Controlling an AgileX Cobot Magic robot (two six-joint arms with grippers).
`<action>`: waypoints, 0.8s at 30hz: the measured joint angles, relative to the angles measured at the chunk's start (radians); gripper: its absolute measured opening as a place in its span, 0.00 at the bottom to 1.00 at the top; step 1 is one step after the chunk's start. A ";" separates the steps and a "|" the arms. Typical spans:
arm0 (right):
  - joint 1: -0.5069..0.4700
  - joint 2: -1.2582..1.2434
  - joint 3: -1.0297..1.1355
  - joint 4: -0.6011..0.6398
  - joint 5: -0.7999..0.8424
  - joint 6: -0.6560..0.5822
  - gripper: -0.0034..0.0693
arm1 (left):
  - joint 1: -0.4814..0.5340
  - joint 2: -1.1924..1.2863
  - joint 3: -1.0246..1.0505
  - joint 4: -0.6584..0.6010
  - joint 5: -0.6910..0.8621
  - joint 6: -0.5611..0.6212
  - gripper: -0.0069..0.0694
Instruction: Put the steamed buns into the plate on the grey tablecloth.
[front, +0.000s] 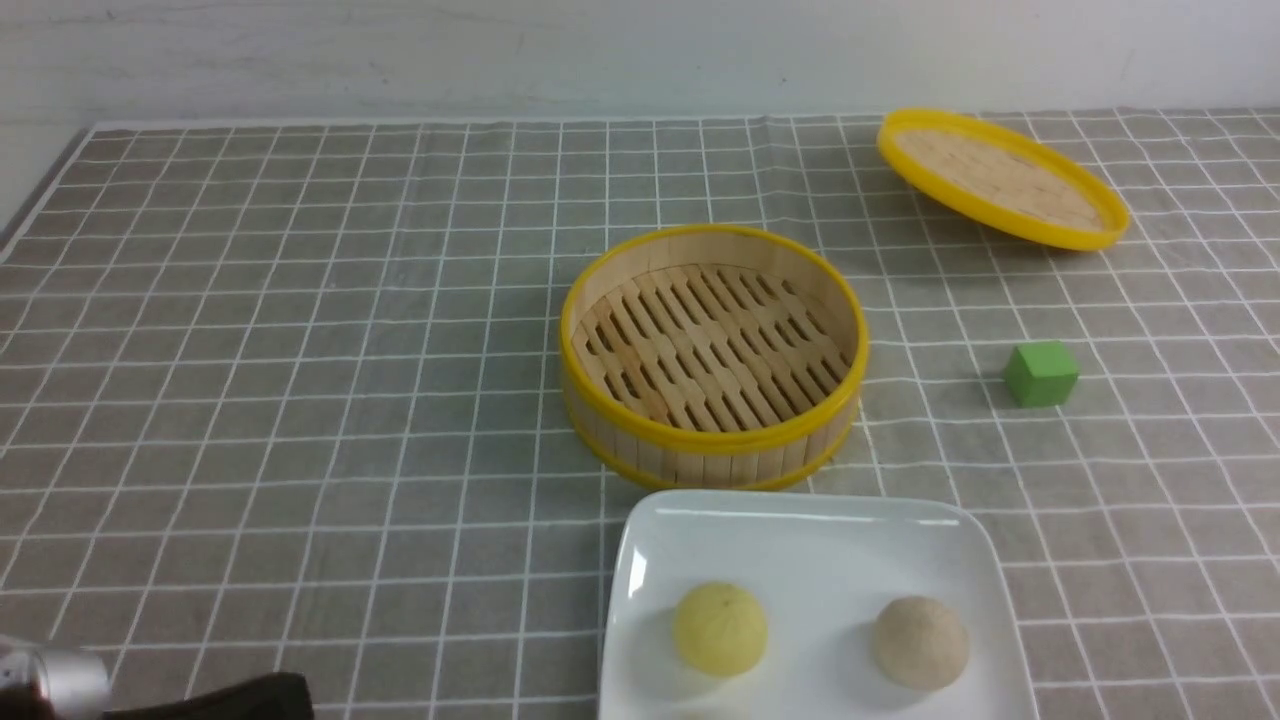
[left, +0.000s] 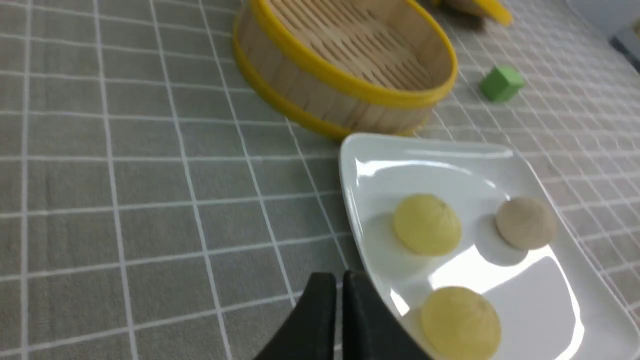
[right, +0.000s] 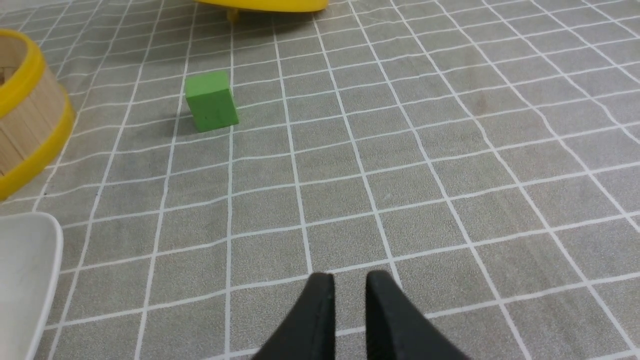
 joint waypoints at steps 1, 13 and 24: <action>0.000 0.000 0.000 0.000 0.000 0.000 0.21 | 0.050 0.000 0.003 -0.067 -0.042 0.112 0.16; 0.000 0.000 0.000 0.000 0.000 0.000 0.22 | 0.625 -0.021 0.101 -0.394 -0.152 0.853 0.16; 0.000 0.000 0.000 0.000 0.000 0.000 0.24 | 0.890 -0.297 0.237 -0.397 -0.112 0.844 0.18</action>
